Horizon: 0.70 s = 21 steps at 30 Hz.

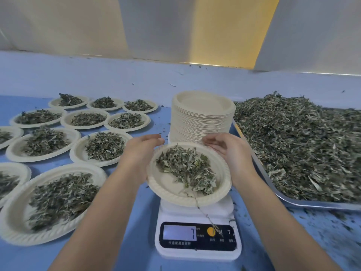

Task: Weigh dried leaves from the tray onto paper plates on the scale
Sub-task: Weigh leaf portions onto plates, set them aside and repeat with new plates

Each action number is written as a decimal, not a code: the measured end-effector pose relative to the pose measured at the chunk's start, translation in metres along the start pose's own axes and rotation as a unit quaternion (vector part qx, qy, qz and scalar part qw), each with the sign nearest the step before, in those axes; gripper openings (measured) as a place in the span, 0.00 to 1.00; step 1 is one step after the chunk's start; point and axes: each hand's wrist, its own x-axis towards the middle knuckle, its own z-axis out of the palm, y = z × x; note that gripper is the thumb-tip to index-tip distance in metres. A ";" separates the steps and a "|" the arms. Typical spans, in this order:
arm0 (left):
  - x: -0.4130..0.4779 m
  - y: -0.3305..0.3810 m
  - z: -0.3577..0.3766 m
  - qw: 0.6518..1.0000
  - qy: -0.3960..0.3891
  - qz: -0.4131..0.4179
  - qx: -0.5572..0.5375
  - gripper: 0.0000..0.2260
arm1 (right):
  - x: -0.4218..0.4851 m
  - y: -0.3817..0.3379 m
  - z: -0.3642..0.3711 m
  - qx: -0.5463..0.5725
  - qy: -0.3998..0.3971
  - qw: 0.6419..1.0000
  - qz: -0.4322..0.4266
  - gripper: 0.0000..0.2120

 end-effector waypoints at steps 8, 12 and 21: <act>0.009 0.036 -0.051 0.999 -0.015 -0.031 -0.003 0.10 | 0.009 -0.010 0.059 0.030 -0.041 0.999 0.012 0.14; 0.022 0.047 -0.089 0.997 0.067 -0.001 -0.030 0.10 | 0.014 -0.012 0.091 -0.083 -0.056 0.994 -0.051 0.12; 0.045 0.057 -0.134 0.921 0.338 0.072 -0.182 0.09 | -0.001 -0.018 0.143 -0.404 -0.228 0.860 -0.212 0.02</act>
